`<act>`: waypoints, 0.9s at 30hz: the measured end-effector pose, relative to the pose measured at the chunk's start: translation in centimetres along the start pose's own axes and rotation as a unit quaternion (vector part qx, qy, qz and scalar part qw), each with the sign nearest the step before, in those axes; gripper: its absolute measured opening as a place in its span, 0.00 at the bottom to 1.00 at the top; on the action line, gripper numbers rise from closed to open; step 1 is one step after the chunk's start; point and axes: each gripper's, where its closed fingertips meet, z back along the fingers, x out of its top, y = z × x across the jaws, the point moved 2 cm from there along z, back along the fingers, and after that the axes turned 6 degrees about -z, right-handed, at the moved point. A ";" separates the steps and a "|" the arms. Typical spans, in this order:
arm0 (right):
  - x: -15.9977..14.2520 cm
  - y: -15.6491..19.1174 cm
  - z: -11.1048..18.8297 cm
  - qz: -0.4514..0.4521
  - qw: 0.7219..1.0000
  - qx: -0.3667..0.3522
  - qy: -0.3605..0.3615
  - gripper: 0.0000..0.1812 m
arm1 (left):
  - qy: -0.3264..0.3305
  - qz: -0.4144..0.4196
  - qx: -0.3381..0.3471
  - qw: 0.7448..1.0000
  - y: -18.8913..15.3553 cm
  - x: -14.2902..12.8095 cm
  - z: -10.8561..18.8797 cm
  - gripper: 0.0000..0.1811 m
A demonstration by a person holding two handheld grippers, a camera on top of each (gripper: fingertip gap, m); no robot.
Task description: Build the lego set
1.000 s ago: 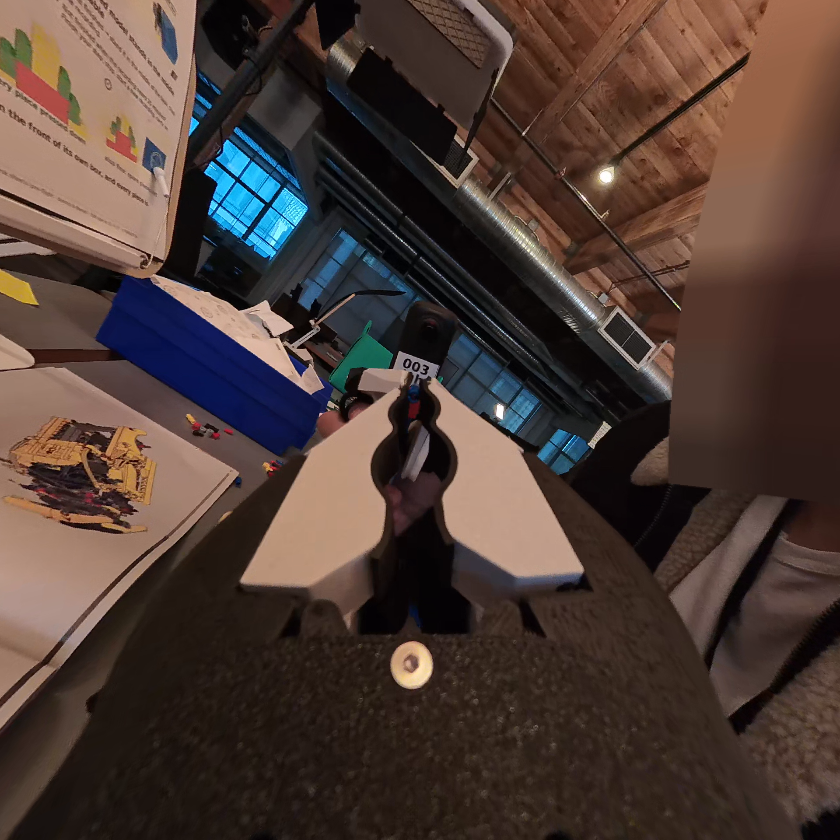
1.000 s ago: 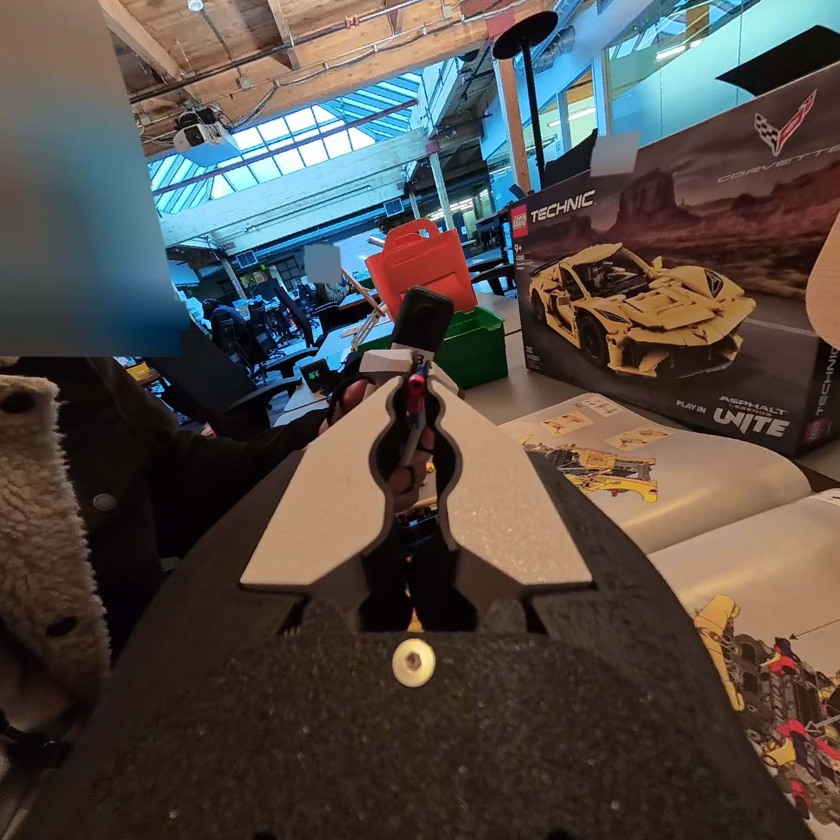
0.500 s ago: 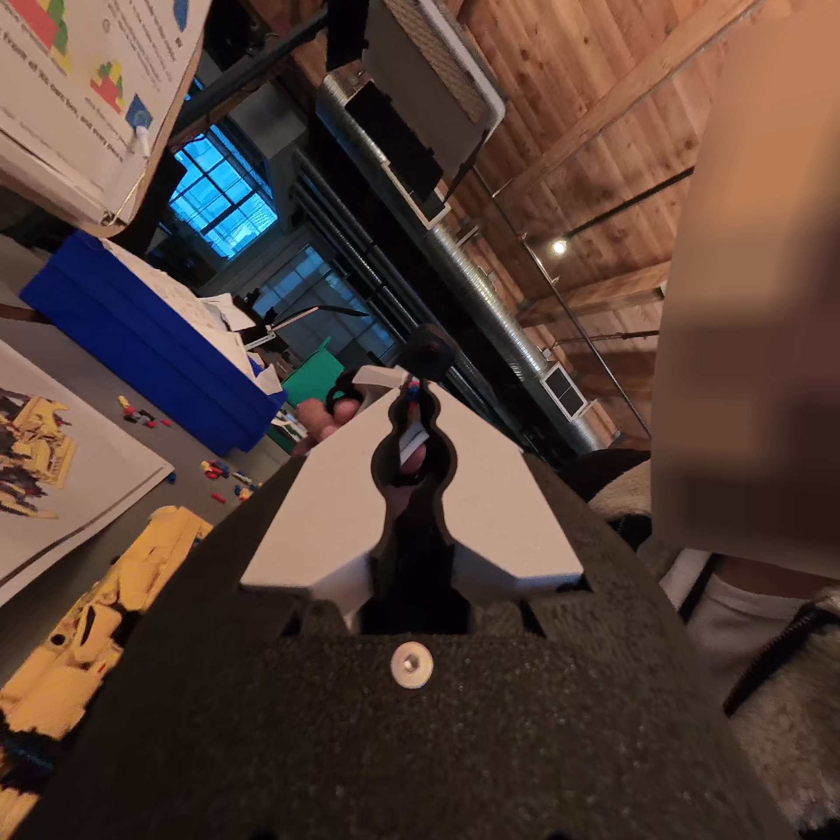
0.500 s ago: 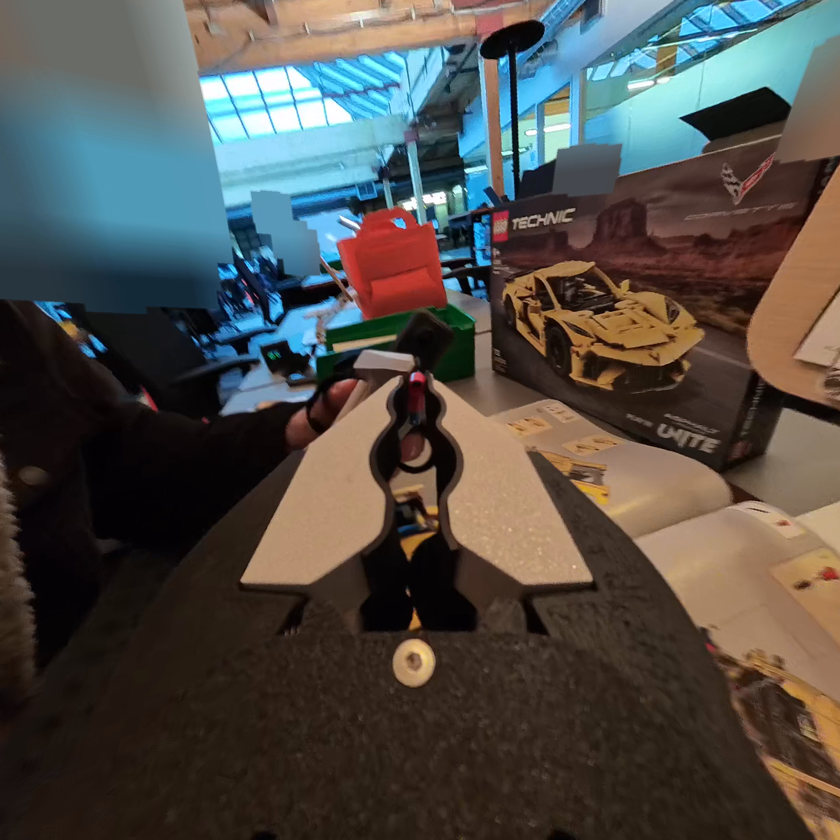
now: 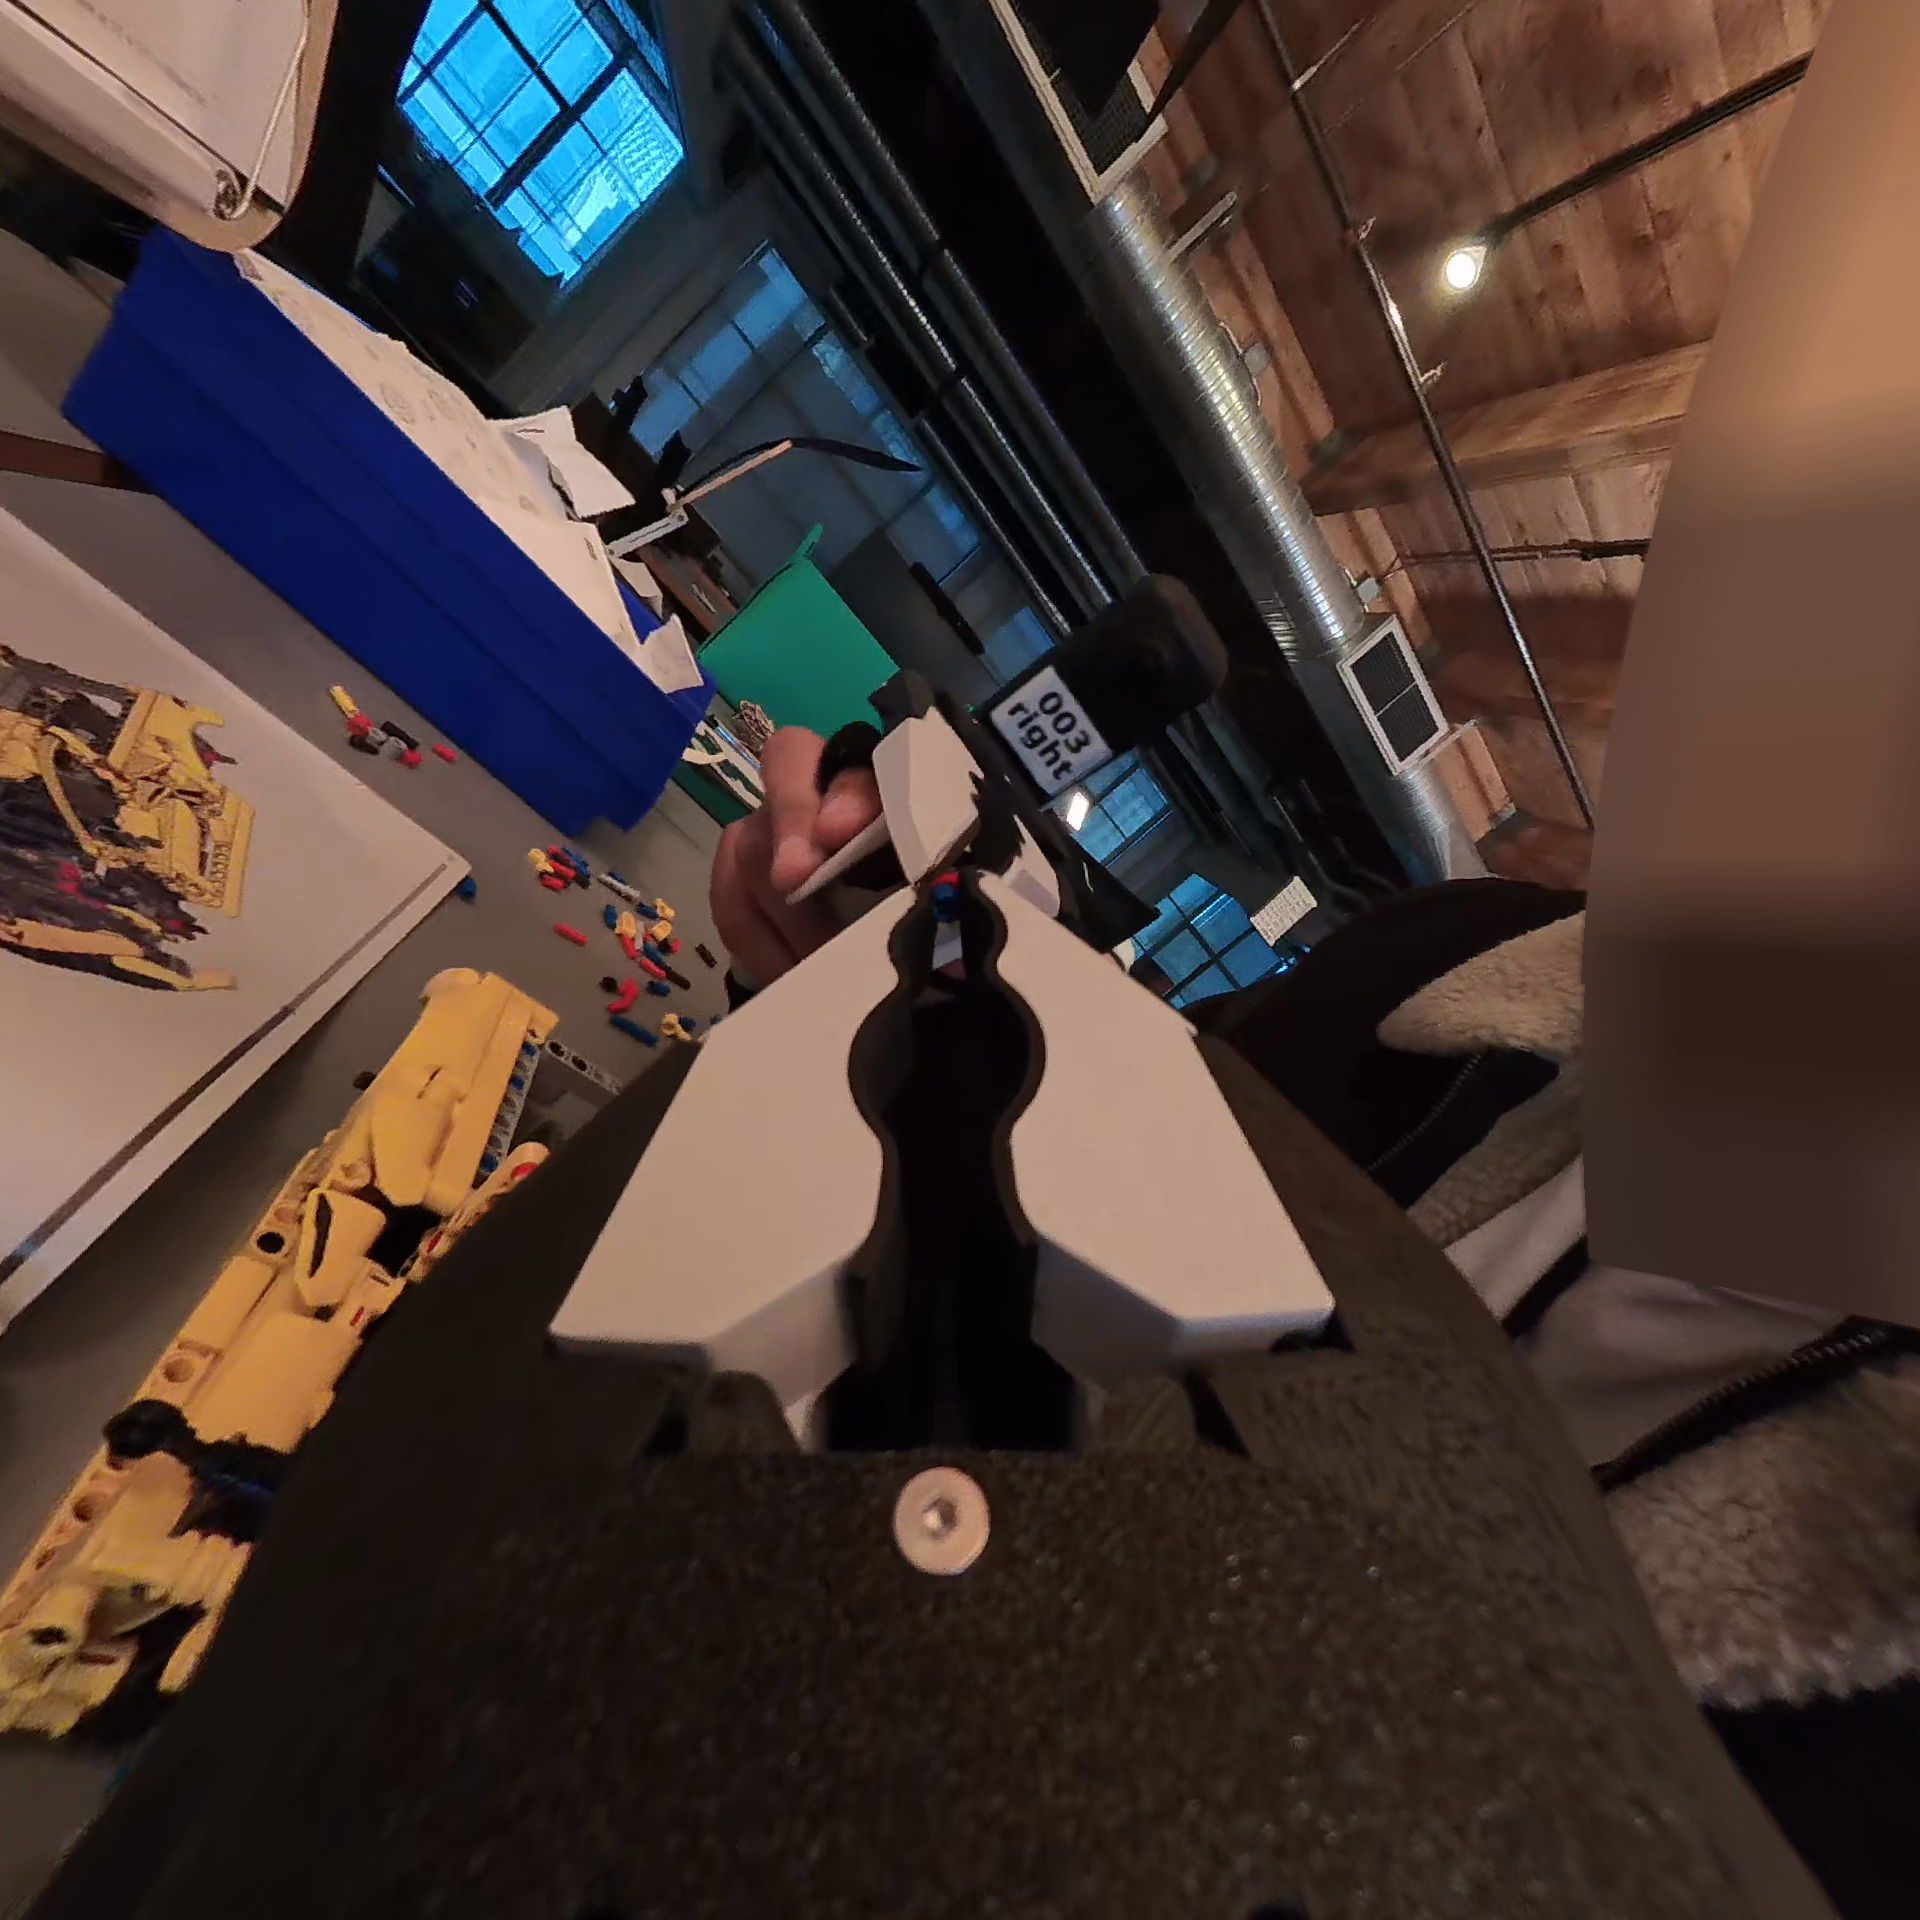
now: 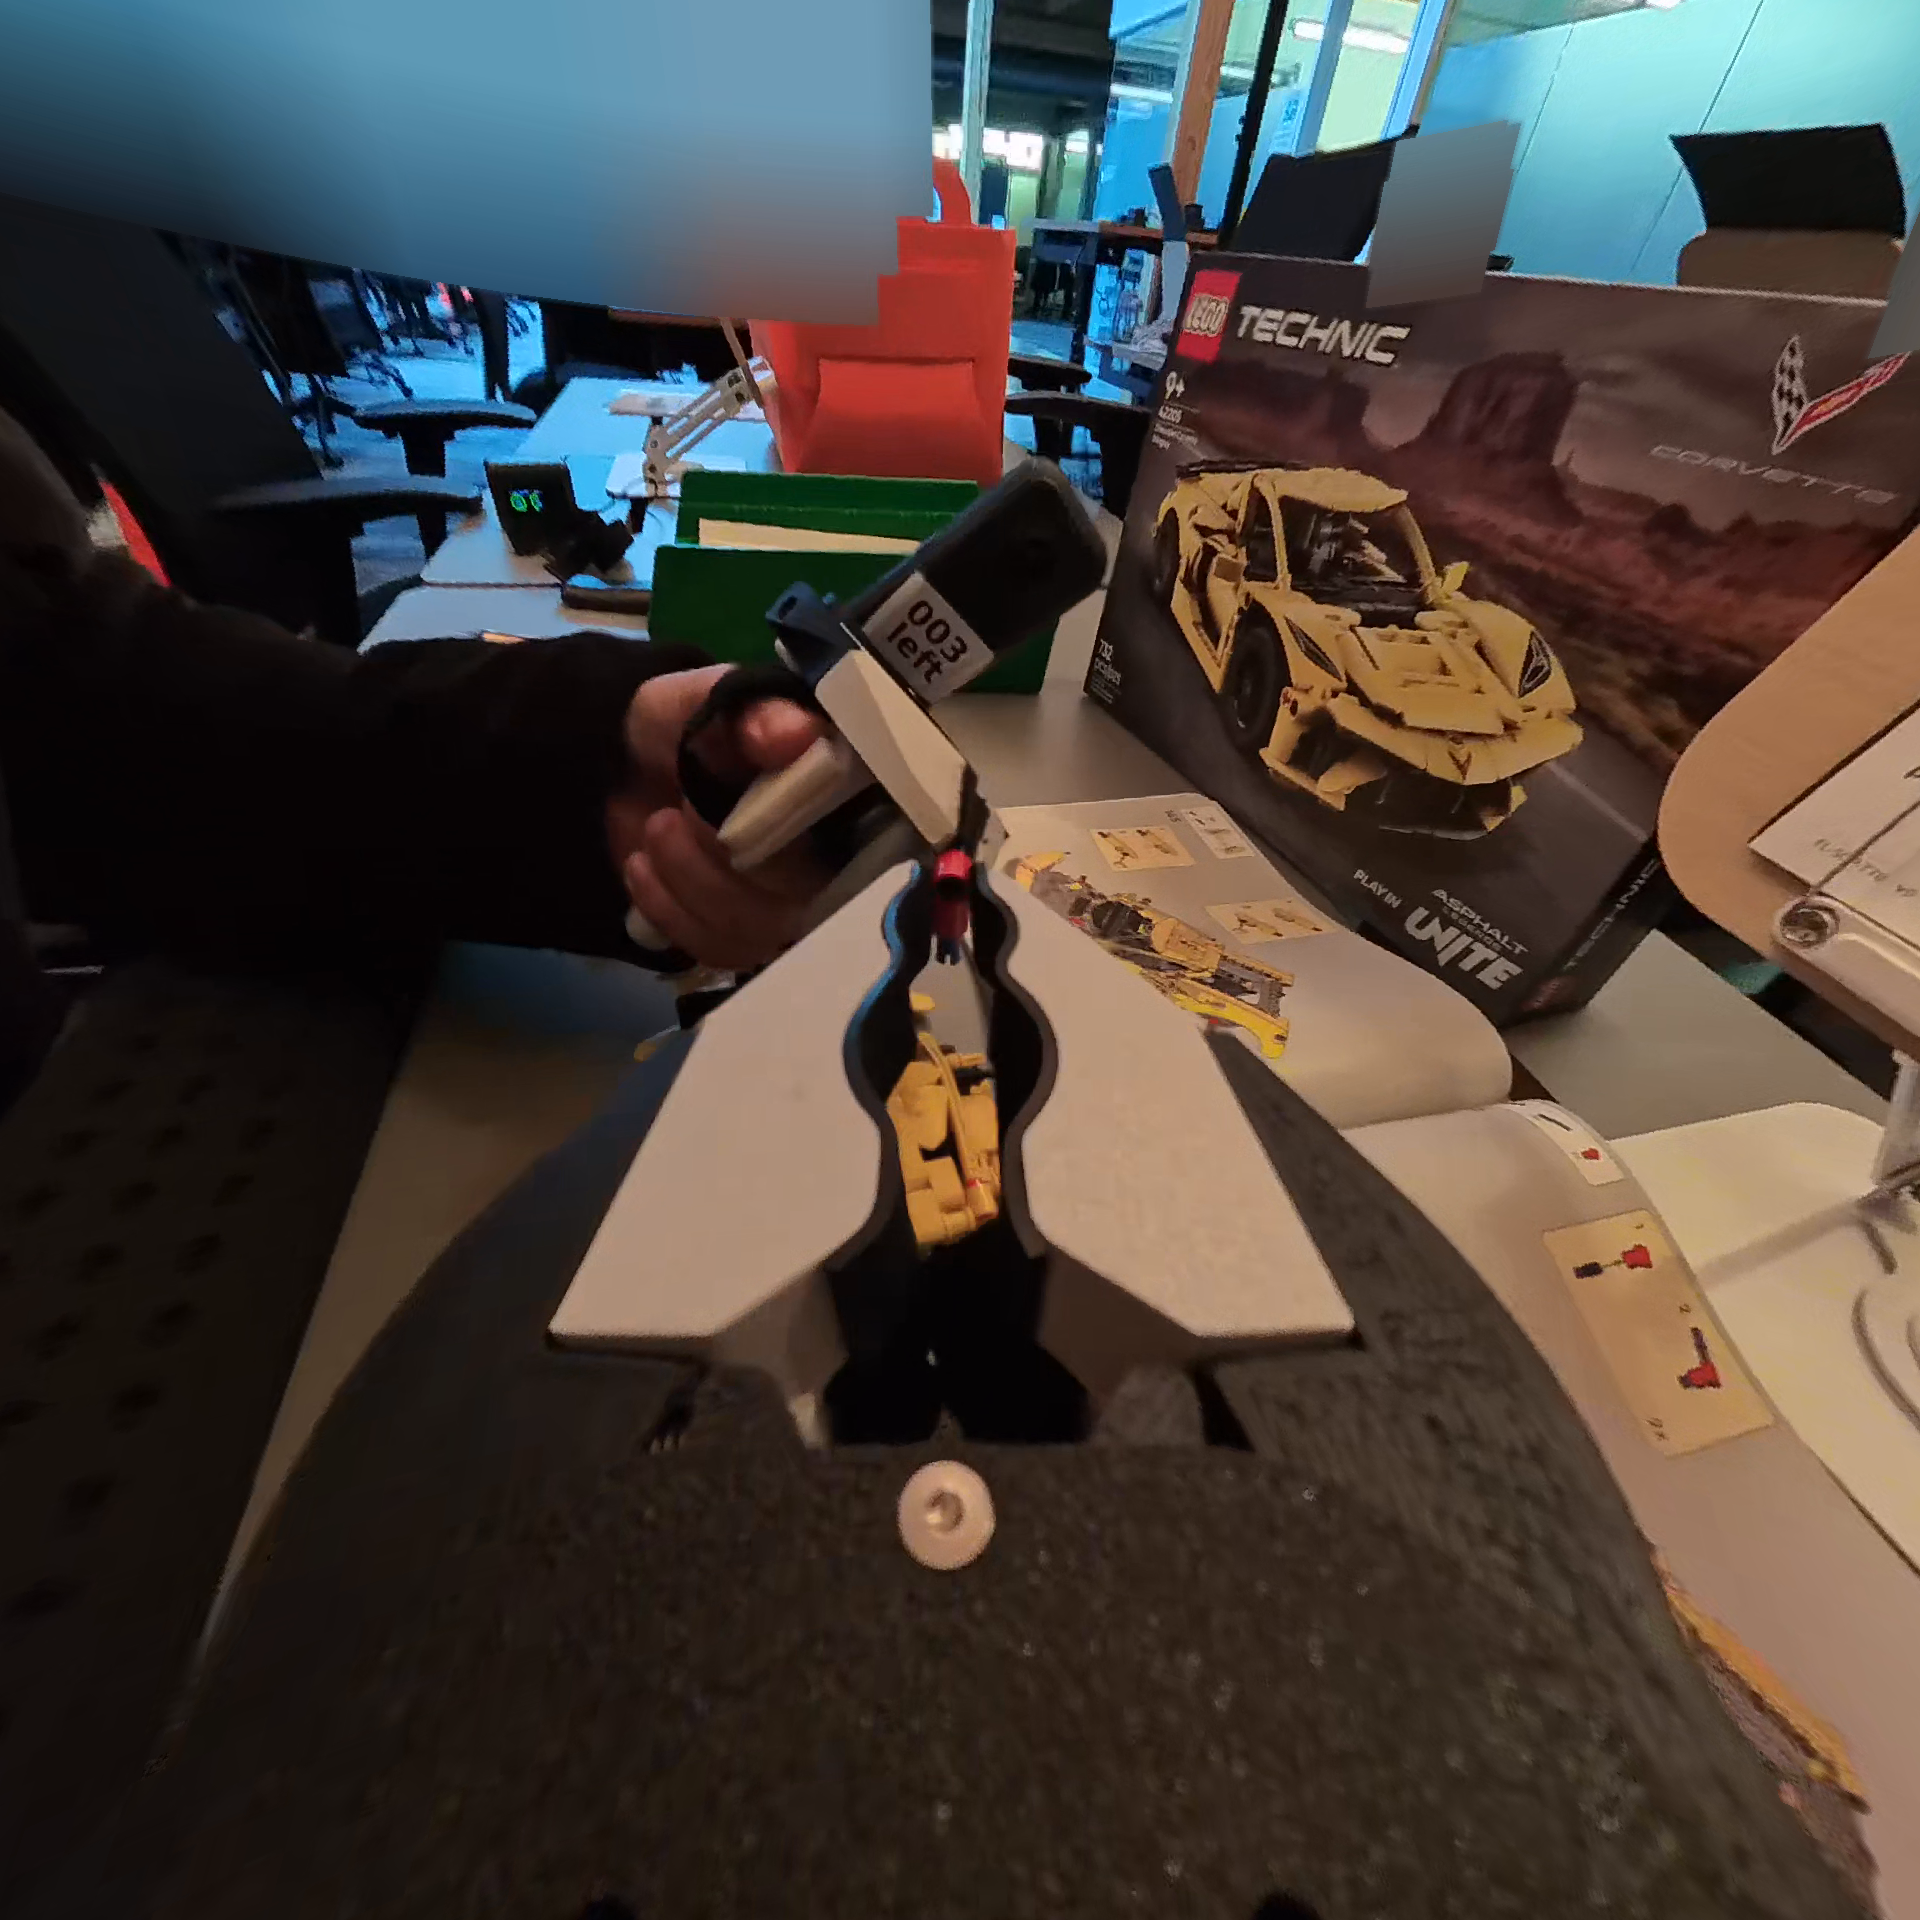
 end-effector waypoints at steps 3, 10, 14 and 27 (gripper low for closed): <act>0.1 -0.1 0.2 -0.029 0.999 0.021 -0.005 0.03 | 0.003 -0.004 -0.012 1.000 0.0 0.0 -0.1 0.02; 0.8 -0.4 0.7 -0.078 0.996 0.041 -0.033 0.03 | -0.007 -0.040 0.001 0.999 -0.2 1.0 0.8 0.06; 0.5 -0.1 0.4 -0.077 0.996 0.046 -0.026 0.03 | 0.011 -0.057 0.003 0.998 -0.5 0.5 0.3 0.03; 0.9 0.5 0.5 -0.093 0.993 0.069 -0.035 0.03 | 0.015 -0.080 -0.009 0.997 -1.3 0.2 0.2 0.02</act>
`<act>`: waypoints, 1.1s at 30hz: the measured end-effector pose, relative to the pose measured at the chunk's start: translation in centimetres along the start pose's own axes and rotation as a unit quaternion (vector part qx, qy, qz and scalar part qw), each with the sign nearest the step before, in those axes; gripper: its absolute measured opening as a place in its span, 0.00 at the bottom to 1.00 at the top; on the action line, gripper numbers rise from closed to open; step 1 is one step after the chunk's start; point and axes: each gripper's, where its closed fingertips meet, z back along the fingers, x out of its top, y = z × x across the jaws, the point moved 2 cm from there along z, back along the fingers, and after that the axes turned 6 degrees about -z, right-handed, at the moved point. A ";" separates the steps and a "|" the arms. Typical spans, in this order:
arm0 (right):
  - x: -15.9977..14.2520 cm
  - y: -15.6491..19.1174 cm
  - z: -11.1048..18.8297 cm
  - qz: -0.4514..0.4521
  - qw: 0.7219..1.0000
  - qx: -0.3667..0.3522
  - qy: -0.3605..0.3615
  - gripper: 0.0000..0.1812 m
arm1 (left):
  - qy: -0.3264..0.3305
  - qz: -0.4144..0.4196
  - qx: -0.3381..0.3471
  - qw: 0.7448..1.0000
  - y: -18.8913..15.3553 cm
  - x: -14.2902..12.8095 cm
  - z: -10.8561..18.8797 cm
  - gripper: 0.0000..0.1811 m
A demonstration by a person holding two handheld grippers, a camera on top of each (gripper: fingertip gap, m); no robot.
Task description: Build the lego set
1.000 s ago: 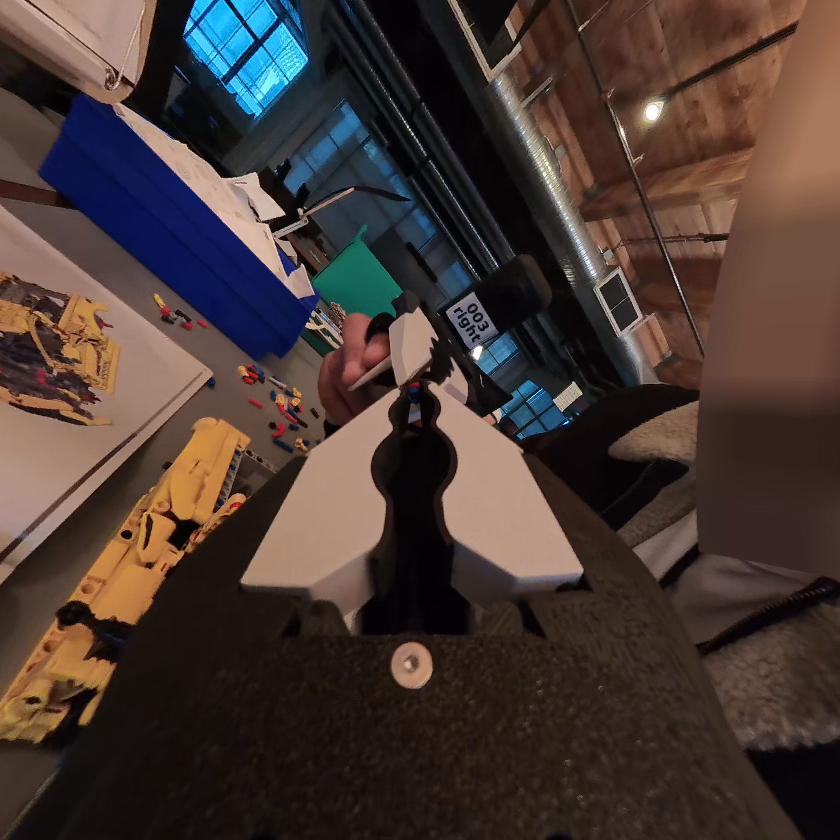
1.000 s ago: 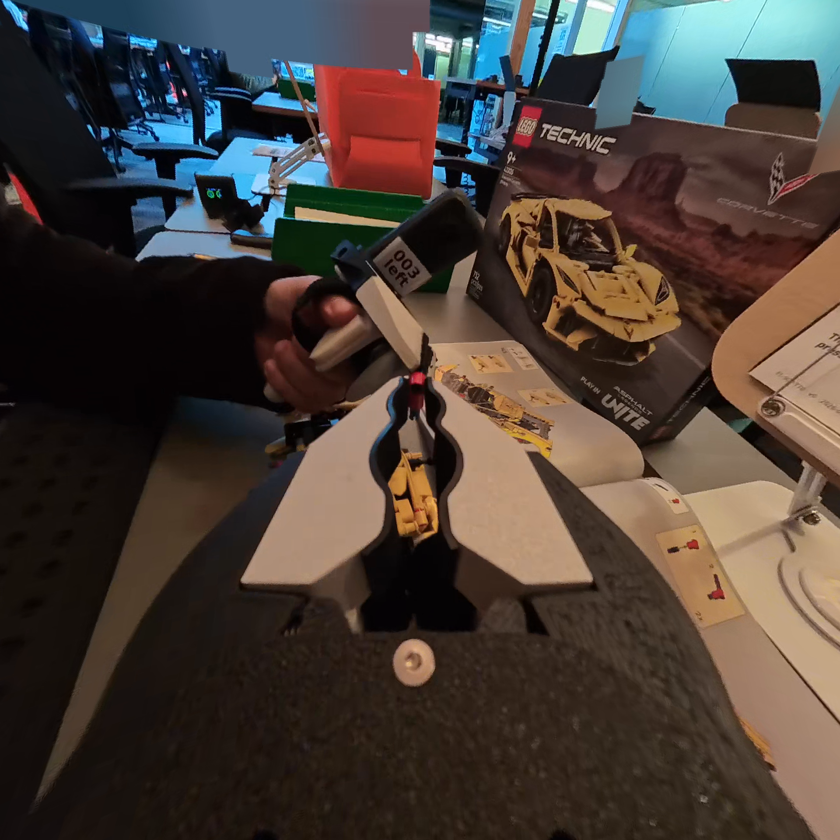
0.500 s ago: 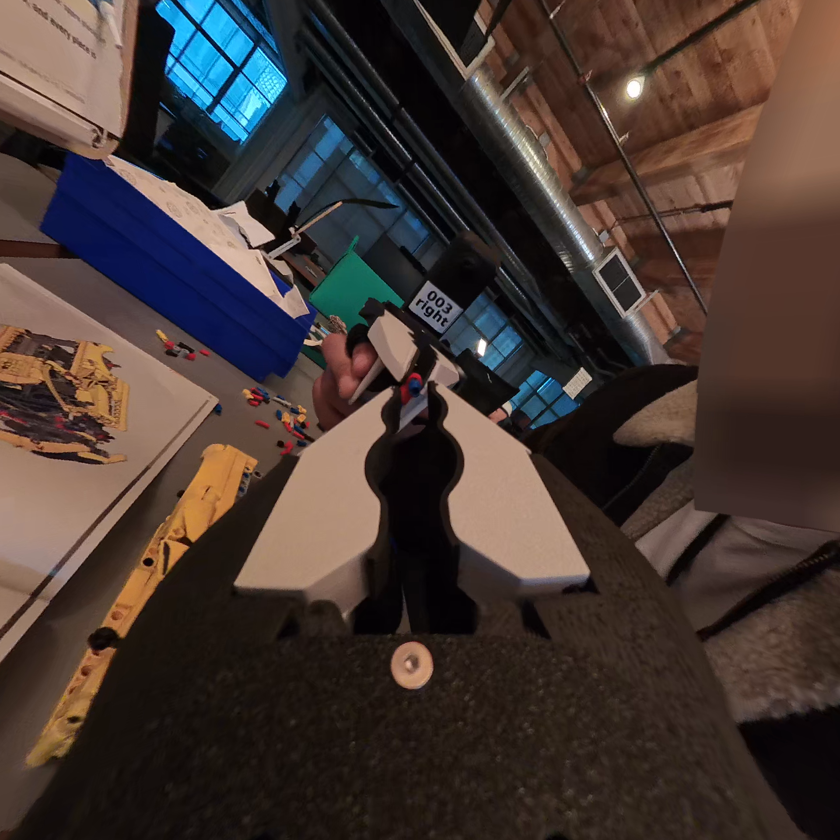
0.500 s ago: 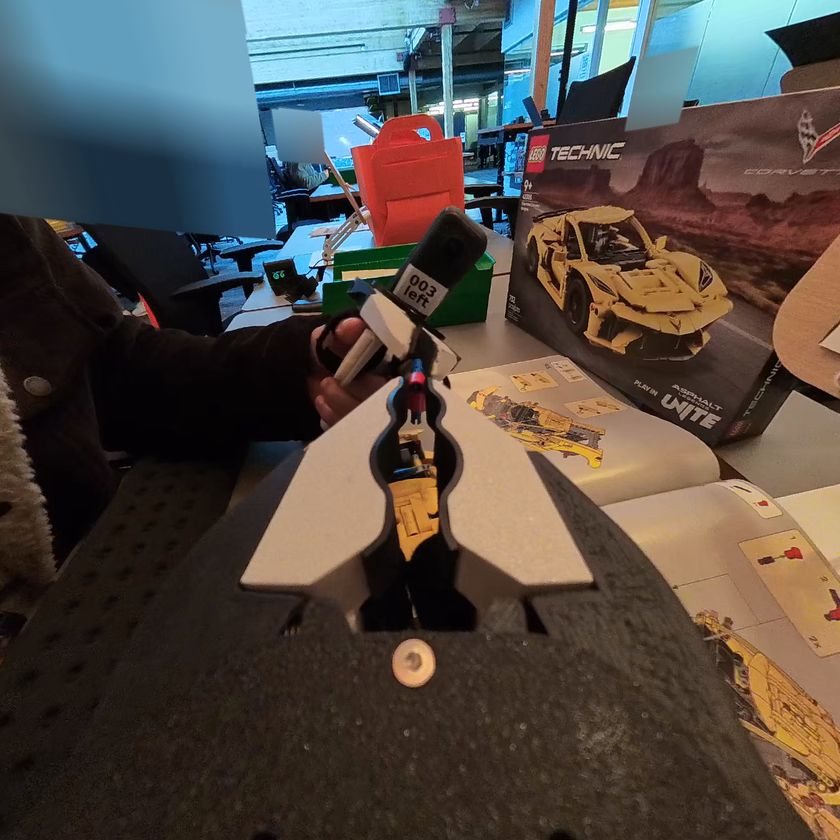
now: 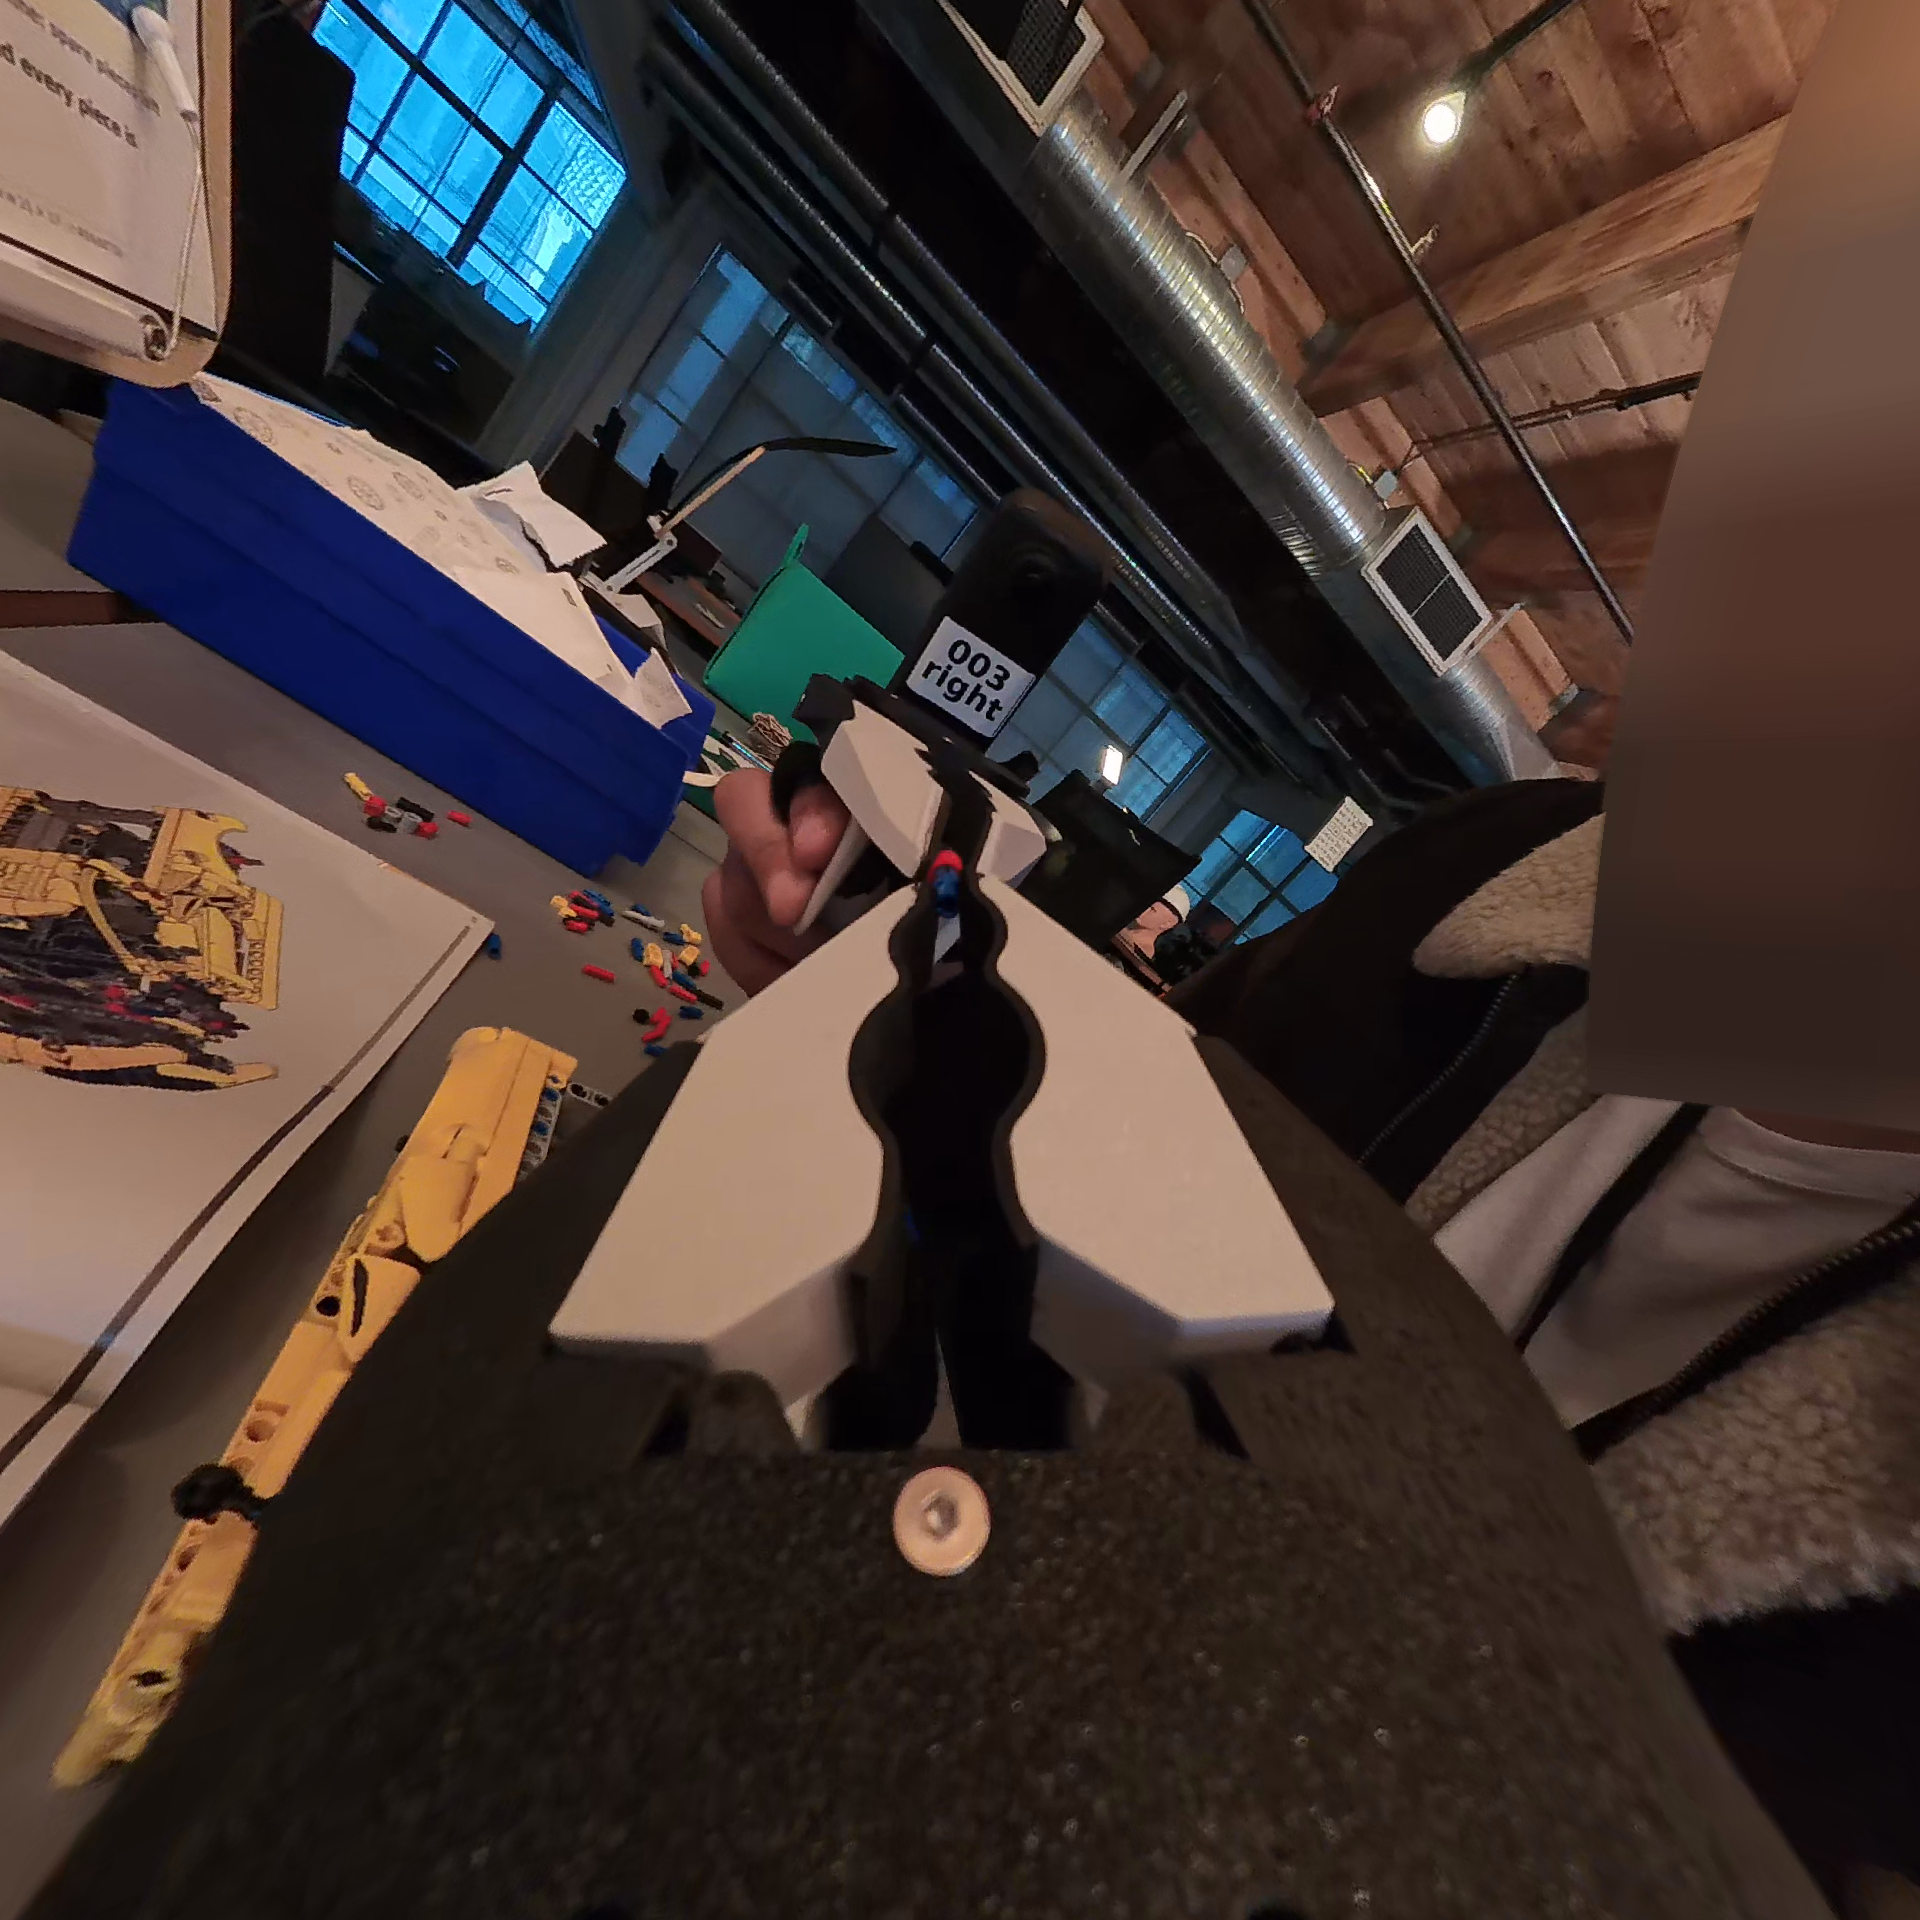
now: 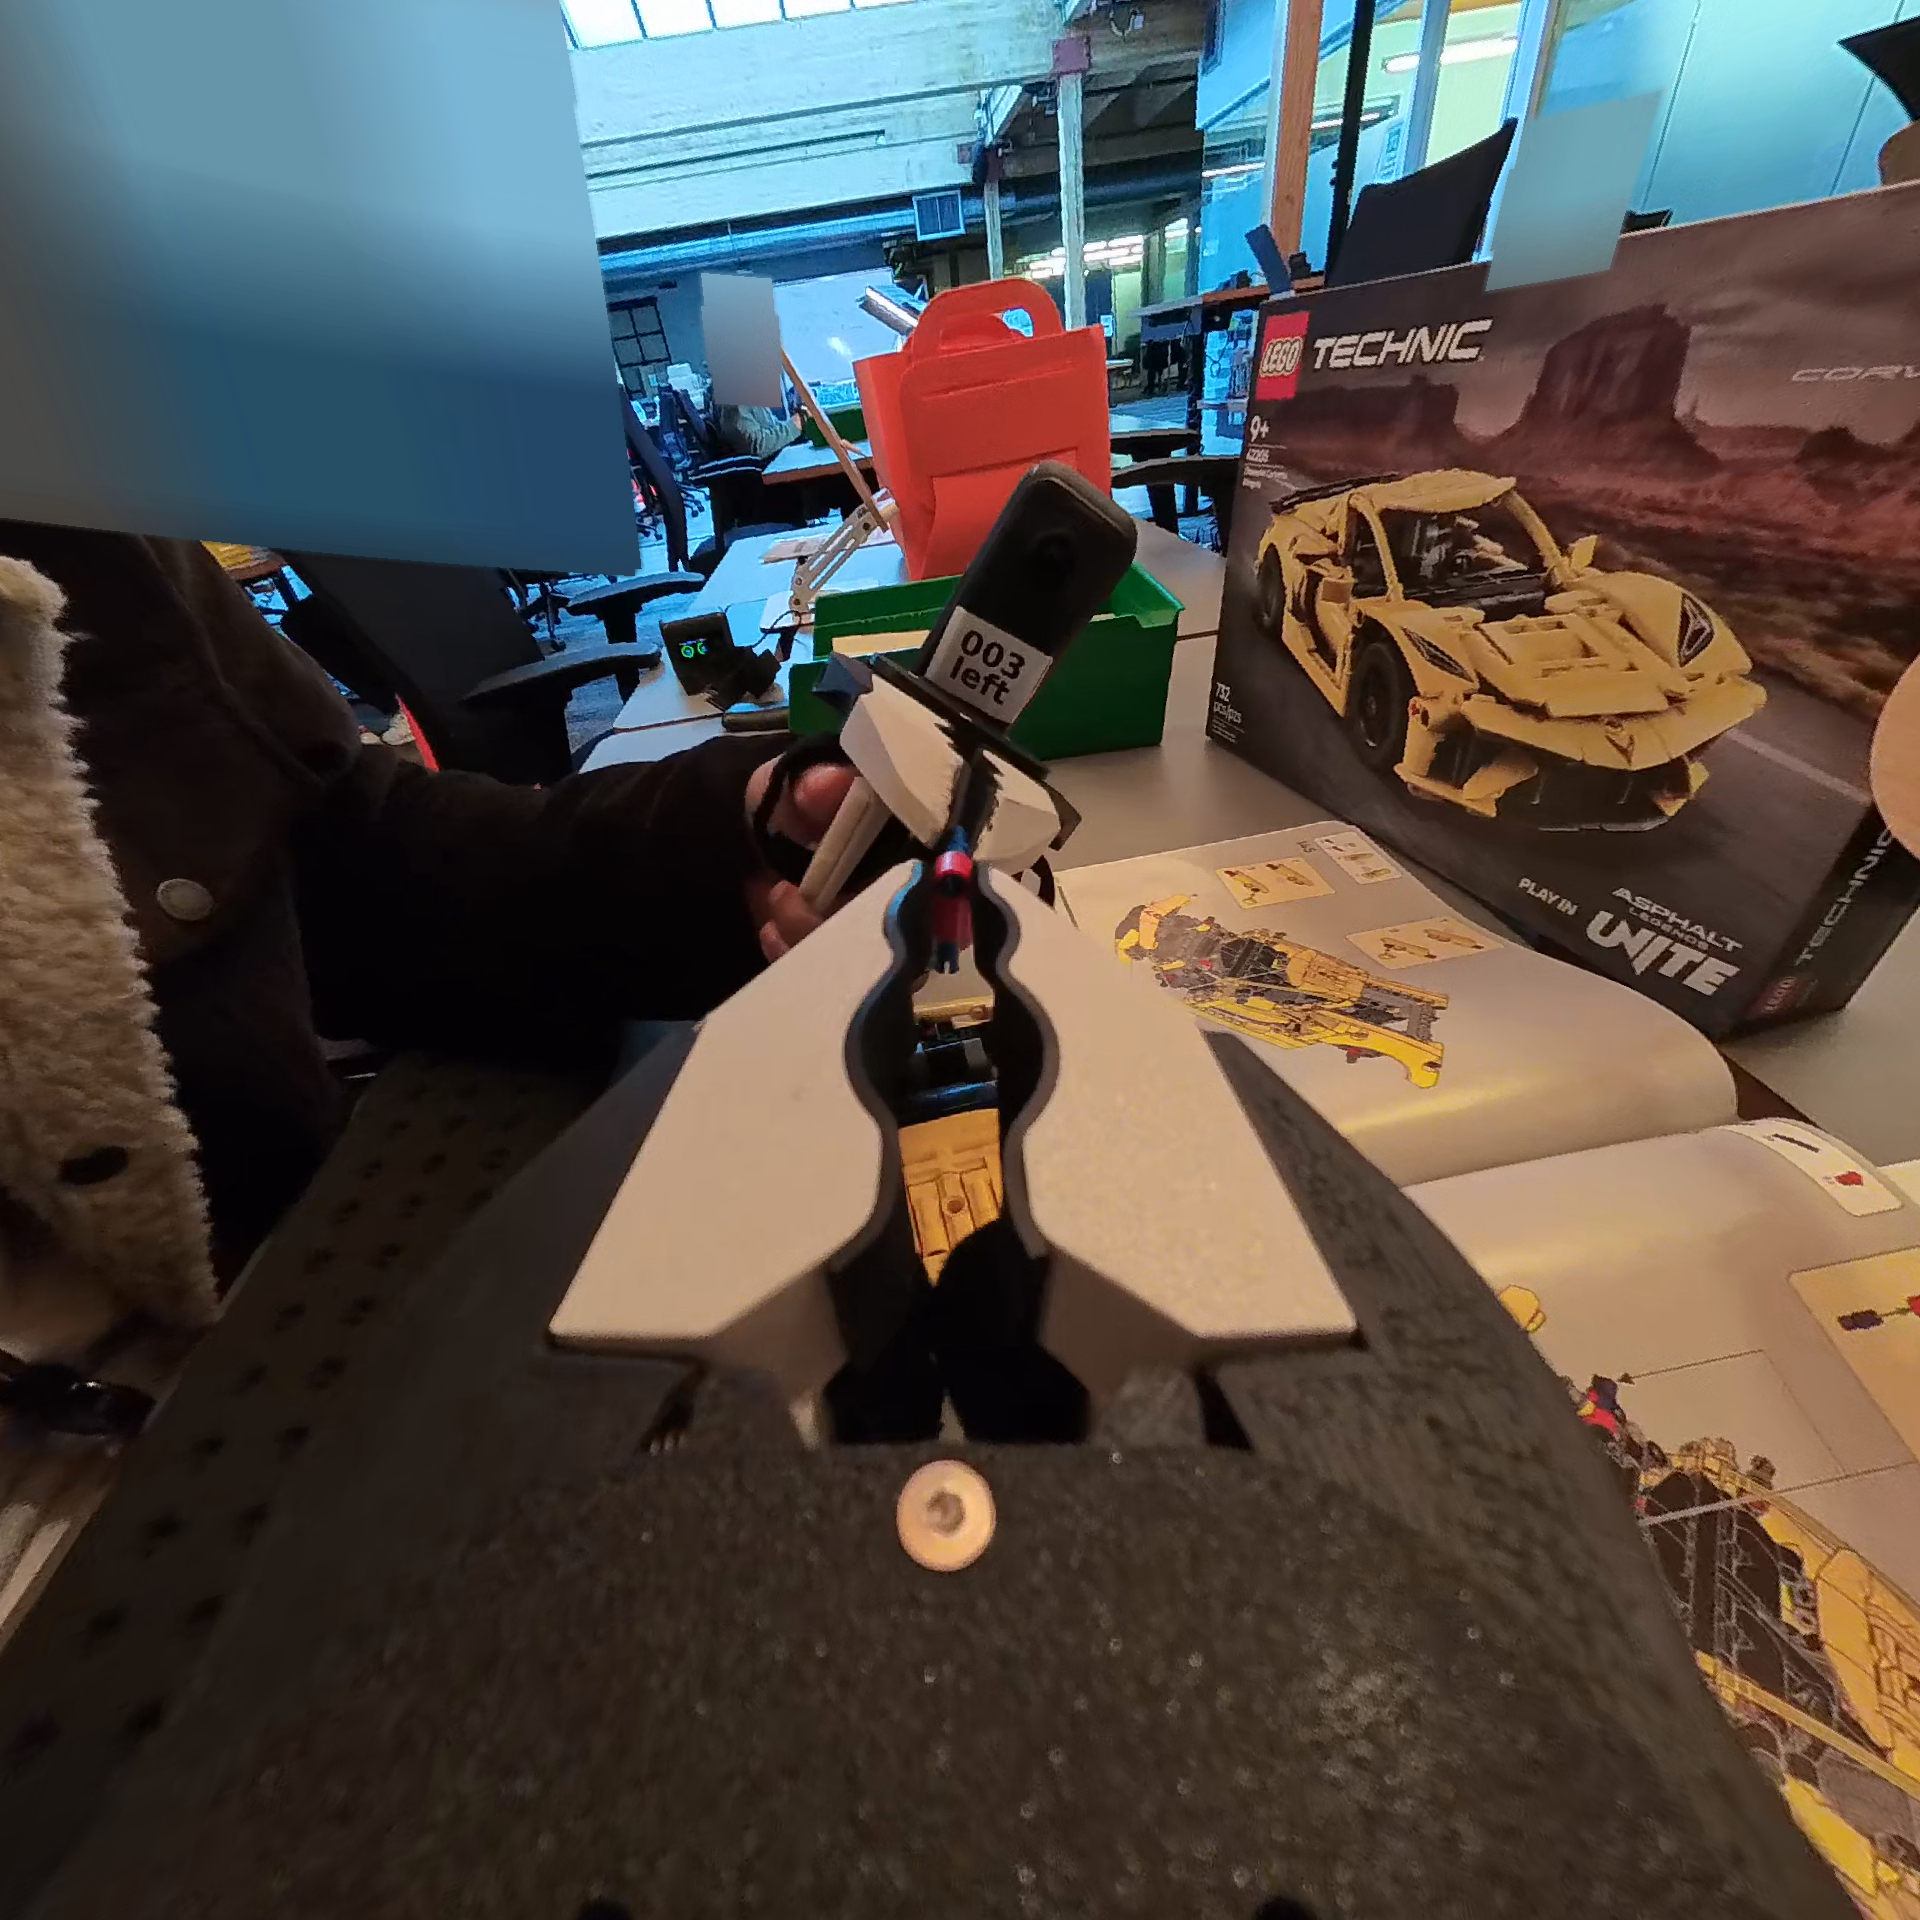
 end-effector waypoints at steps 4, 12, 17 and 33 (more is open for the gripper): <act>-0.2 0.1 0.0 -0.006 1.000 0.006 0.007 0.03 | 0.008 -0.003 0.000 1.000 0.0 -0.2 0.0 0.02; 0.1 0.2 0.0 -0.017 1.000 0.014 -0.009 0.03 | -0.007 0.002 -0.012 1.000 -0.3 -0.1 -0.2 0.02; 0.2 0.3 0.0 -0.023 1.000 0.017 -0.007 0.03 | -0.010 0.004 -0.016 1.000 -0.3 -0.1 -0.3 0.02; -0.4 0.4 0.0 0.002 1.000 0.019 0.024 0.03 | 0.041 -0.054 0.012 0.998 -0.4 -0.7 -0.5 0.02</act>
